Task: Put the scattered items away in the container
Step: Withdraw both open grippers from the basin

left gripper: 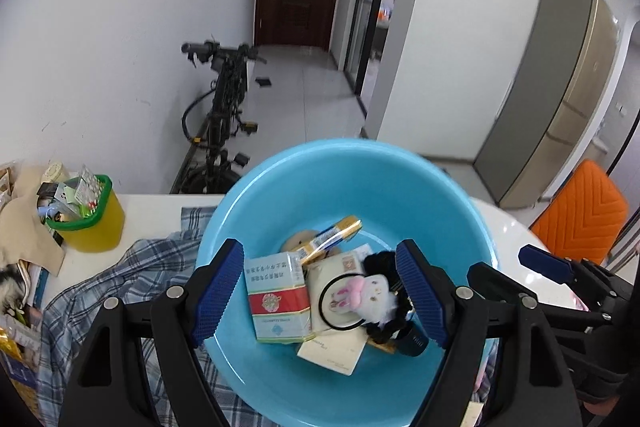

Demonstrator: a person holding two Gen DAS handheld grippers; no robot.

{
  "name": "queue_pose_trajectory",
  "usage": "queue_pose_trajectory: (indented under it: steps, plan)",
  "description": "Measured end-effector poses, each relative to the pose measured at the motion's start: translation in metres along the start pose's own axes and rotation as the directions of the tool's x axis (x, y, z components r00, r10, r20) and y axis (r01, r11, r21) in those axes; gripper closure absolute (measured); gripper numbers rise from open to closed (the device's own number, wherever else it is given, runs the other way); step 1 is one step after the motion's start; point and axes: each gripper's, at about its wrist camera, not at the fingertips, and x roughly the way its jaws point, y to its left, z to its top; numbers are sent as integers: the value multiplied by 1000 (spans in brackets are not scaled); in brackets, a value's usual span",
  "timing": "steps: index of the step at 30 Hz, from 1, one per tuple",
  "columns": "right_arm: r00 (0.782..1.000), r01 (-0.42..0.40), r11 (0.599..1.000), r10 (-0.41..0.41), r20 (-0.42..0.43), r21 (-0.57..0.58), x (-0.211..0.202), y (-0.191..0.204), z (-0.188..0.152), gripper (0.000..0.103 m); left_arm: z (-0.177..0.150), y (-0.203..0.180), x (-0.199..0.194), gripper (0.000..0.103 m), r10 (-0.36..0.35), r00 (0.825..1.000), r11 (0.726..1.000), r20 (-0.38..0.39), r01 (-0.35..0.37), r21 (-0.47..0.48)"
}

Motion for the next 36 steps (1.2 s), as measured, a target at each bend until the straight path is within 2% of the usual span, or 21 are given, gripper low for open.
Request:
queue_pose_trajectory:
  steps: [6, 8, 12, 17, 22, 26, 32, 36]
  plan:
    - [992, 0, 998, 7, 126, -57, -32, 6, -20, 29, -18, 0, -34, 20, 29, 991, 999, 128, -31, 15]
    - [989, 1, 998, 10, 149, -70, -40, 5, -29, 25, -25, -5, -46, 15, 55, 984, 996, 169, -66, 60]
    - [984, 11, 996, 5, 179, -90, -54, 0, -43, 19, -43, -11, -71, 15, 68, 967, 985, 246, -105, 140]
    - [975, 6, 997, 11, 223, -73, -75, -11, -57, 15, -62, -1, -93, 13, 2, 970, 996, 243, -24, 88]
    - [964, 3, 997, 18, 267, -79, -101, -12, -75, 7, -83, -6, -111, 13, 33, 959, 988, 281, -74, 135]
    - [958, -21, 994, 51, 282, -109, -118, -8, -90, 3, -103, -3, -127, 13, -37, 955, 990, 294, -4, 139]
    - [948, -10, 991, 51, 315, -131, -132, -4, -114, 3, -126, -1, -145, 13, -45, 953, 988, 298, -2, 155]
    - [950, -46, 986, 94, 298, -163, -135, -1, -129, 3, -143, 1, -155, 13, -61, 955, 989, 290, 18, 146]
